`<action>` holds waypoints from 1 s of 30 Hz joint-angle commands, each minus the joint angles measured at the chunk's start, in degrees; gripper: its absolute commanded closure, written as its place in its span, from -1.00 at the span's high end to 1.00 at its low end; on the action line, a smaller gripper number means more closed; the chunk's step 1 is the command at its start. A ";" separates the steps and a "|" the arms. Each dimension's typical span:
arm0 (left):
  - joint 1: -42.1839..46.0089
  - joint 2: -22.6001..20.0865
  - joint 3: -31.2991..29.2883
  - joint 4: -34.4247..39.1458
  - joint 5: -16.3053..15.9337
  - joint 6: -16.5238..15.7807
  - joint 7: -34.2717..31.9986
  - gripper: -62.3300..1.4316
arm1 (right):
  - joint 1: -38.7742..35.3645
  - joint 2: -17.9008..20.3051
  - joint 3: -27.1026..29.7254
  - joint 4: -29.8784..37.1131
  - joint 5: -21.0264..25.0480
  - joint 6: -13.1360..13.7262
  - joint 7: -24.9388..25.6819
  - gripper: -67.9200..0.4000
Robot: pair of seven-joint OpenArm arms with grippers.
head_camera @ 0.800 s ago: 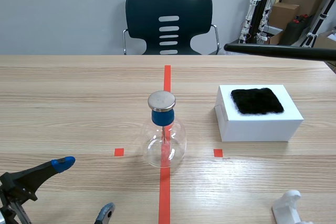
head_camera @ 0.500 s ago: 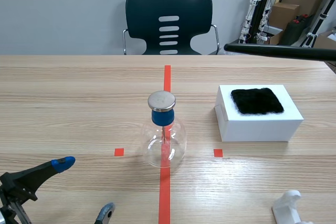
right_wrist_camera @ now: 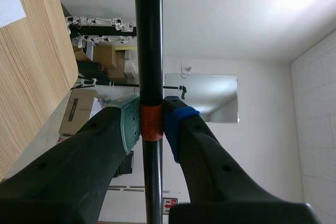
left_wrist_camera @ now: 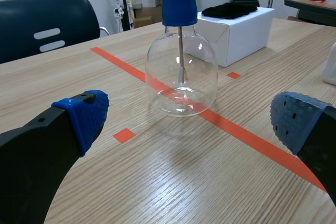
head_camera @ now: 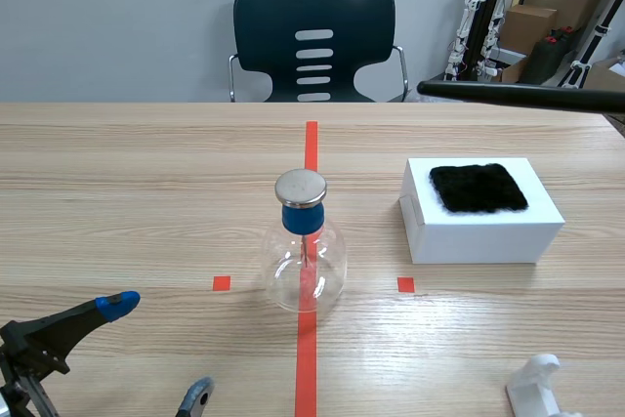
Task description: Do the electroscope experiment. put the rod down on the box
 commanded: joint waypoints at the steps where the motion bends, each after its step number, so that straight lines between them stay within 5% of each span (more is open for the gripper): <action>1: -0.02 0.00 -0.11 0.50 -0.37 -0.13 -0.76 1.00 | 0.02 -0.11 0.44 0.37 0.96 -0.83 -0.24 -0.96; 11: -0.02 0.00 -0.11 0.50 -0.37 -0.13 -0.79 1.00 | -0.02 0.17 0.44 1.75 3.91 0.00 -1.84 -0.96; 20: -0.02 0.00 -0.11 0.50 -0.37 -0.13 -0.76 1.00 | -0.46 0.57 0.42 6.23 1.42 16.76 -2.56 -0.96; 26: -0.02 0.00 -0.11 0.50 -0.37 -0.13 -0.79 1.00 | -1.79 6.80 0.33 10.19 0.94 32.15 -4.11 -0.96; 30: -0.02 0.00 -0.11 0.50 -0.37 -0.13 -0.79 1.00 | -1.75 11.74 -1.75 11.30 0.28 39.45 -7.89 -0.96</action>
